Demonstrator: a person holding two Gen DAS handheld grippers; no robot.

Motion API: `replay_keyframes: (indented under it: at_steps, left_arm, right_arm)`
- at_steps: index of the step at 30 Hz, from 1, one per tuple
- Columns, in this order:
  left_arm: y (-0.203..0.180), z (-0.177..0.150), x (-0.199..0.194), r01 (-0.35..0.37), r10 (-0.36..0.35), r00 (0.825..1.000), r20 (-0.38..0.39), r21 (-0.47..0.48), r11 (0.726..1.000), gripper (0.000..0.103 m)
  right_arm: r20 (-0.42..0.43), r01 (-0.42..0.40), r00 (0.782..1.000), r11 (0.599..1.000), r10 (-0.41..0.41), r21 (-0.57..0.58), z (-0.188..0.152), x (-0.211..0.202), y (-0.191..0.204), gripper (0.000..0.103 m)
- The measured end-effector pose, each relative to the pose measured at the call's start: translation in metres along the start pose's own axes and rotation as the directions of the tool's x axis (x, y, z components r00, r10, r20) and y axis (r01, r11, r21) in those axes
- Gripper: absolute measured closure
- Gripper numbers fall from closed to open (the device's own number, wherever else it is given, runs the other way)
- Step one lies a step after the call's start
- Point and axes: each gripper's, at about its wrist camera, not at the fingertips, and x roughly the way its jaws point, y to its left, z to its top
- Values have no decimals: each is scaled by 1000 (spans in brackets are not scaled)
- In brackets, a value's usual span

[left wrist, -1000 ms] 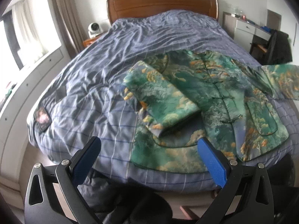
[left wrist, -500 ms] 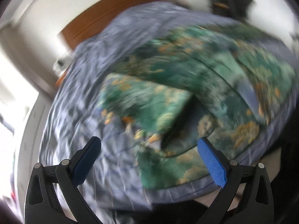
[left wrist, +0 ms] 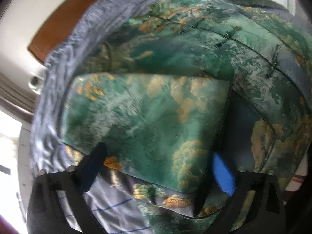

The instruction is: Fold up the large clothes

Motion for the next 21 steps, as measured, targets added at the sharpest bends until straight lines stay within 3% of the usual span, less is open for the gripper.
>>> replay_keyframes:
  at_steps: [2, 3, 4, 5, 9, 13, 17, 21]
  left_arm:
    - [1, 0, 2, 74, -75, 997, -20, -15, 997, 54]
    - [1, -1, 0, 91, -92, 996, -19, -23, 996, 63]
    - [1, -2, -3, 91, -91, 996, -17, -26, 996, 81]
    - [2, -2, -7, 91, -91, 996, -13, -35, 995, 89]
    - [18, -7, -28, 110, -106, 994, 39, -117, 987, 92]
    - [55, -20, -69, 70, -39, 991, 125, -253, 965, 92]
    - [116, -41, -100, 12, 70, 983, 170, -436, 900, 92]
    - [169, -77, -112, -55, 161, 978, 133, -578, 814, 92]
  right_arm:
    - [-3, -20, 1000, 999, 20, -27, -1, -5, 15, 49]
    - [-4, -30, 1000, 999, 30, -45, -1, -6, 23, 49]
    - [-4, -38, 999, 998, 38, -57, -1, -4, 30, 49]
    - [-4, -47, 999, 996, 47, -74, 0, -4, 37, 49]
    - [4, -70, 997, 988, 71, -136, 3, -8, 58, 49]
    - [2, -85, 996, 984, 86, -158, 2, -11, 64, 49]
    - [2, -90, 996, 984, 91, -152, 0, -13, 66, 49]
    - [4, -100, 995, 985, 101, -142, -1, -15, 68, 49]
